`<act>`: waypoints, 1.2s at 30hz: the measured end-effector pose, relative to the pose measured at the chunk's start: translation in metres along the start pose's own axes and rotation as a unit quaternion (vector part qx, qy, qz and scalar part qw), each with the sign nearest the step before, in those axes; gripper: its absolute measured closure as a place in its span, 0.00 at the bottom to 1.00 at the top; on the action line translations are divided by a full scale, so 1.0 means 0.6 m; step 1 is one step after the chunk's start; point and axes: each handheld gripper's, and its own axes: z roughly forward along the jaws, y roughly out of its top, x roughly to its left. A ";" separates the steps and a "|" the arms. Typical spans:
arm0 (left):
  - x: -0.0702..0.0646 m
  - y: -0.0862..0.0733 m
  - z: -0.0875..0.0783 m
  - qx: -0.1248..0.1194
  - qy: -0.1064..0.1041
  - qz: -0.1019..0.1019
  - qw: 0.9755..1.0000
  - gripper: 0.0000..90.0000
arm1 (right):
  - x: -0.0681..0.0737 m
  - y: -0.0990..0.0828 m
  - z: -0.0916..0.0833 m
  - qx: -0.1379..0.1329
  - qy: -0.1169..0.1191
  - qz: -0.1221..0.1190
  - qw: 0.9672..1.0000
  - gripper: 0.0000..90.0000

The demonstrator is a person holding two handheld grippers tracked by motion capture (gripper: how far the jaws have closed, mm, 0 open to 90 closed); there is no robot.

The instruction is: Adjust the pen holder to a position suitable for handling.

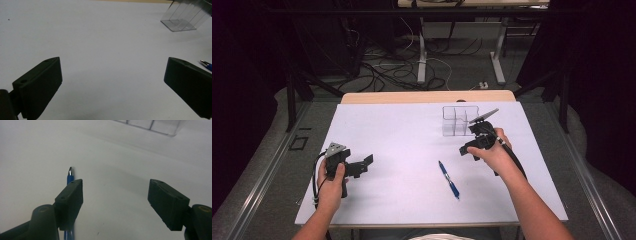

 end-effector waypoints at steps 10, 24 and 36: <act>0.000 0.000 -0.001 0.000 0.001 0.001 1.000 0.02 | 0.004 -0.015 0.021 0.010 0.025 -0.015 1.000 0.38; 0.002 0.001 -0.003 -0.001 0.001 0.003 1.000 0.02 | 0.021 -0.031 0.057 0.042 0.012 -0.009 0.999 0.42; 0.002 0.001 -0.004 0.000 0.001 0.004 1.000 0.02 | 0.036 -0.037 0.075 0.044 0.011 -0.010 0.999 0.50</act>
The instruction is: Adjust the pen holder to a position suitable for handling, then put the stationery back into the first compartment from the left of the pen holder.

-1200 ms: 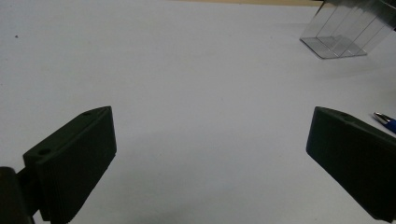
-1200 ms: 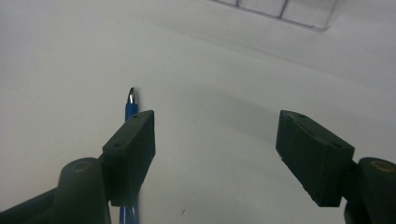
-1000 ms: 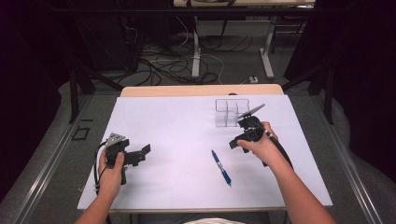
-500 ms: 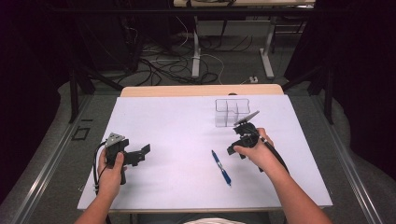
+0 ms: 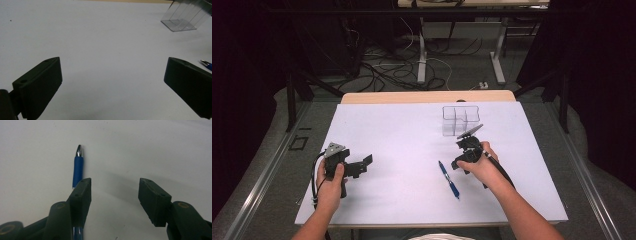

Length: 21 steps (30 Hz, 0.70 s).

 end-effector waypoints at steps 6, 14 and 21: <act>0.000 0.000 0.000 -0.001 0.000 0.000 1.000 0.02 | 0.008 0.000 0.003 -0.011 0.008 0.002 1.000 0.55; 0.001 -0.001 0.000 0.000 0.001 -0.003 1.000 0.02 | 0.019 -0.001 0.007 -0.027 0.027 0.007 0.999 0.60; 0.000 -0.001 -0.001 -0.001 0.002 -0.002 1.000 0.02 | 0.028 -0.001 0.010 -0.015 0.031 0.006 0.999 0.63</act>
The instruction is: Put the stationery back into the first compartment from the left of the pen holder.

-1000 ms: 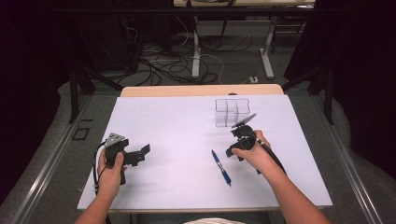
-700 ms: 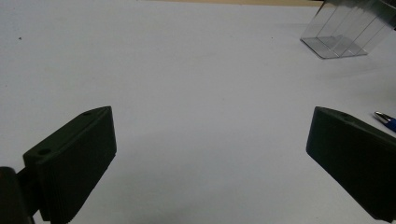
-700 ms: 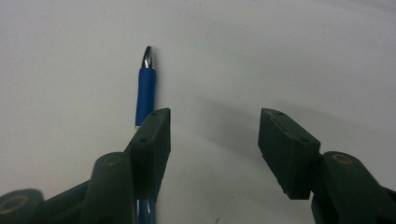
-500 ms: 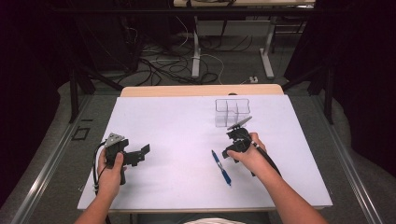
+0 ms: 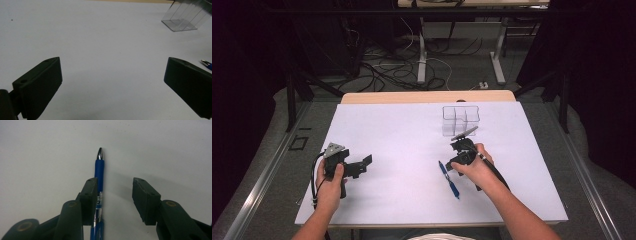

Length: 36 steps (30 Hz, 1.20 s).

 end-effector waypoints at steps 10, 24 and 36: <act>-0.001 0.000 0.002 0.002 -0.001 0.001 1.000 0.02 | 0.005 0.001 0.003 0.023 0.009 0.004 1.000 0.69; 0.000 0.000 0.001 0.002 0.000 -0.001 1.000 0.02 | 0.008 0.000 0.020 0.036 0.016 0.005 0.999 0.75; -0.001 0.000 0.002 0.003 0.000 0.000 1.000 0.02 | 0.011 -0.002 0.033 0.037 0.025 0.008 0.999 0.77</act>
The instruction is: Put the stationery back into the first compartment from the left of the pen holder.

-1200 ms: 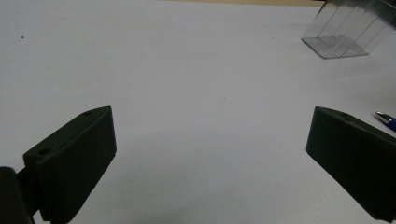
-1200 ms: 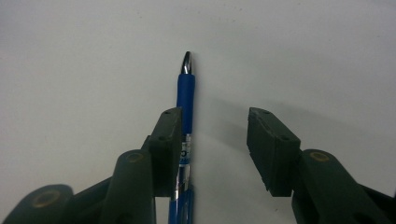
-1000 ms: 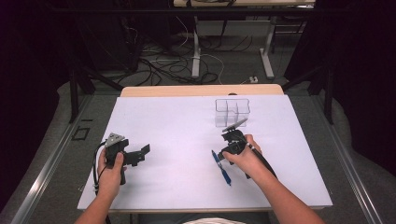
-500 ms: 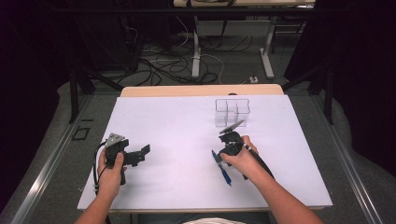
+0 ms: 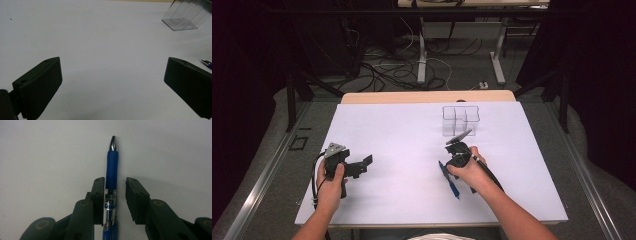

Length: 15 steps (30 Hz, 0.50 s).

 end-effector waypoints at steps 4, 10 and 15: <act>0.000 0.000 0.001 0.001 0.000 0.000 1.000 0.02 | 0.001 0.001 0.002 0.011 -0.005 -0.003 1.000 0.77; 0.000 0.000 0.001 0.002 0.001 0.000 1.000 0.02 | 0.002 0.001 0.003 0.012 -0.003 0.000 1.000 0.77; 0.000 0.000 0.001 0.002 0.000 0.000 1.000 0.02 | 0.003 0.000 0.006 0.007 0.007 0.006 1.000 0.80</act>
